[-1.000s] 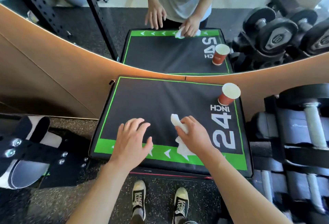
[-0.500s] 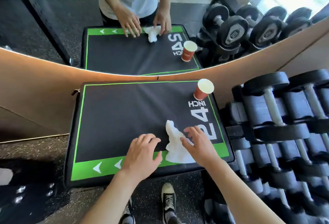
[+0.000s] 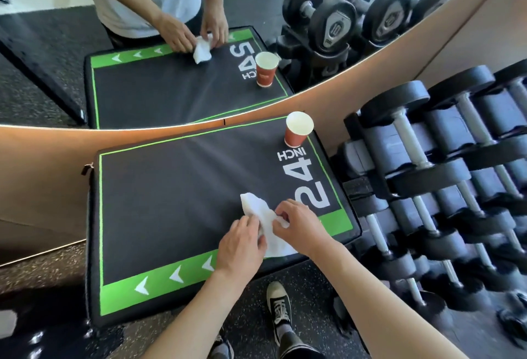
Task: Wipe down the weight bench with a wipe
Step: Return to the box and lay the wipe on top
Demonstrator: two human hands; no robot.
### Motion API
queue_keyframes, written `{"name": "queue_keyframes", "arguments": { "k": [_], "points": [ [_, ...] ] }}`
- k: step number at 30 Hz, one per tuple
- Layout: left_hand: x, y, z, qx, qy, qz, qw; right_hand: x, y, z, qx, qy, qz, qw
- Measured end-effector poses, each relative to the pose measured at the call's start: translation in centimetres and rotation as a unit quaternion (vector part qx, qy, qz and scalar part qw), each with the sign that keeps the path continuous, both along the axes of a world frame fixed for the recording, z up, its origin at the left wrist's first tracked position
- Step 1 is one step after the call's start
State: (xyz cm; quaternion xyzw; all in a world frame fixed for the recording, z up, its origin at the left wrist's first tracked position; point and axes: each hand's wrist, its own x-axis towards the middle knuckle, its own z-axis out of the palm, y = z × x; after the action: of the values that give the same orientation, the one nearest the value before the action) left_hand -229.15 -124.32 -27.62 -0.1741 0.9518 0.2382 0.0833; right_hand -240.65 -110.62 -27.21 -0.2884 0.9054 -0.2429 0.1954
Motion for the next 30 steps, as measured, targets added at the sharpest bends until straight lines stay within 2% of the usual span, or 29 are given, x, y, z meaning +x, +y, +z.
{"name": "queue_keyframes", "arguments": {
  "k": [5, 13, 18, 22, 26, 30],
  "points": [
    [0.7, -0.4, 0.4, 0.024, 0.025, -0.001, 0.999, -0.9, 0.7, 0.7, 0.005, -0.009, 0.028, 1.0],
    [2.7, -1.5, 1.7, 0.008, 0.063, 0.056, 0.996, -0.2, -0.4, 1.0, 0.007, 0.083, 0.049, 0.995],
    [4.4, -3.2, 1.0, -0.029, 0.003, 0.054, 0.998, -0.2, -0.7, 0.9, -0.018, 0.026, -0.012, 0.999],
    [4.4, -3.3, 1.3, -0.051, 0.021, 0.046, 0.997, -0.8, -1.1, 0.5, -0.043, 0.021, -0.078, 0.996],
    [3.5, -2.8, 1.4, -0.055, 0.062, 0.028, 0.996, -0.8, -1.8, 0.2, 0.04, -0.024, -0.057, 0.997],
    [3.1, -2.2, 0.4, -0.078, 0.011, -0.016, 0.997, 0.2, -2.7, 0.1, 0.032, -0.067, -0.03, 0.997]
  ]
}}
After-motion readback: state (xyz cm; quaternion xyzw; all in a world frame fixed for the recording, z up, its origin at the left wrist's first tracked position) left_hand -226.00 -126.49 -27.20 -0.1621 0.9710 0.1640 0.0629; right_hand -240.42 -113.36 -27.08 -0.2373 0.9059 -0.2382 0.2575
